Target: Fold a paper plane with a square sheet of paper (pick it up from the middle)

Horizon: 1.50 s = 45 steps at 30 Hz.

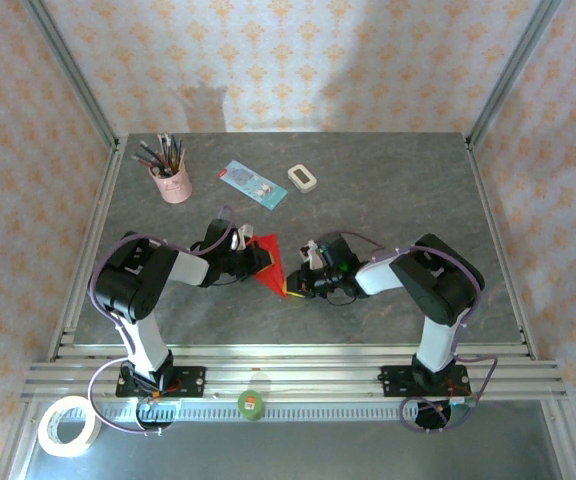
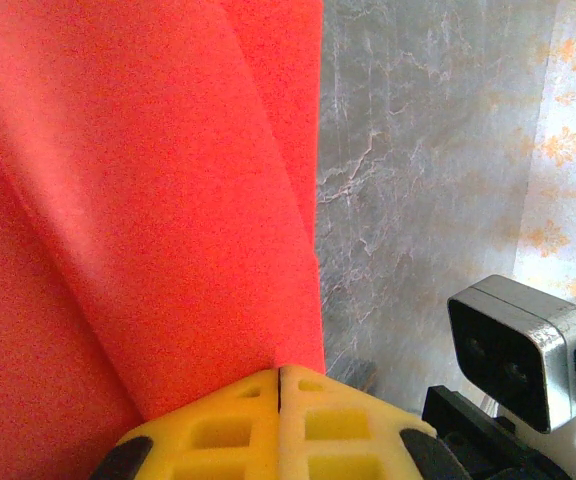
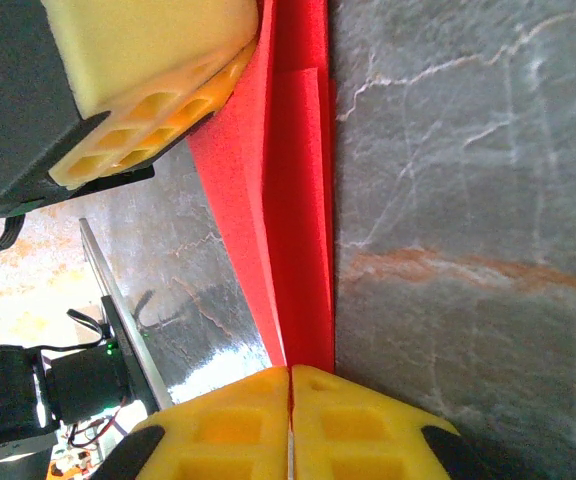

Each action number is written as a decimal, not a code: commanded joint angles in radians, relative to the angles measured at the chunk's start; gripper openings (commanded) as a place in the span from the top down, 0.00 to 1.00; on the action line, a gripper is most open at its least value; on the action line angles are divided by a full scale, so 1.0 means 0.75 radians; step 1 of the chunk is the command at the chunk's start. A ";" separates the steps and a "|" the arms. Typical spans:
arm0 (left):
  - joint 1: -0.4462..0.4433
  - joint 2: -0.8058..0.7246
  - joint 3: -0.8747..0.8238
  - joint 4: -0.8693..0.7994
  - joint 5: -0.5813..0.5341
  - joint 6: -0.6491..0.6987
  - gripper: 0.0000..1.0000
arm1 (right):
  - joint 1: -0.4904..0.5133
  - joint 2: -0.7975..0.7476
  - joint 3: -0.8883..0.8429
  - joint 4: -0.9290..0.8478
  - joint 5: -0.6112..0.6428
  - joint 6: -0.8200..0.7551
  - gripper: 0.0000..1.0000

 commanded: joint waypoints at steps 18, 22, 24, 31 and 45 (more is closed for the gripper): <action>-0.009 0.008 0.040 -0.053 -0.009 0.028 0.97 | 0.011 -0.079 0.176 -0.273 0.323 -0.086 0.70; -0.009 0.007 0.045 -0.053 -0.006 0.025 0.97 | 0.011 -0.032 0.238 -0.305 0.334 -0.098 0.67; -0.008 0.007 0.043 -0.054 -0.005 0.025 0.97 | 0.015 -0.005 0.267 -0.332 0.335 -0.116 0.65; -0.010 0.012 0.043 -0.050 0.001 0.022 0.96 | 0.031 0.053 0.297 -0.370 0.336 -0.134 0.64; -0.012 0.005 0.044 -0.018 0.029 -0.008 0.95 | 0.056 0.113 0.317 -0.455 0.398 -0.176 0.74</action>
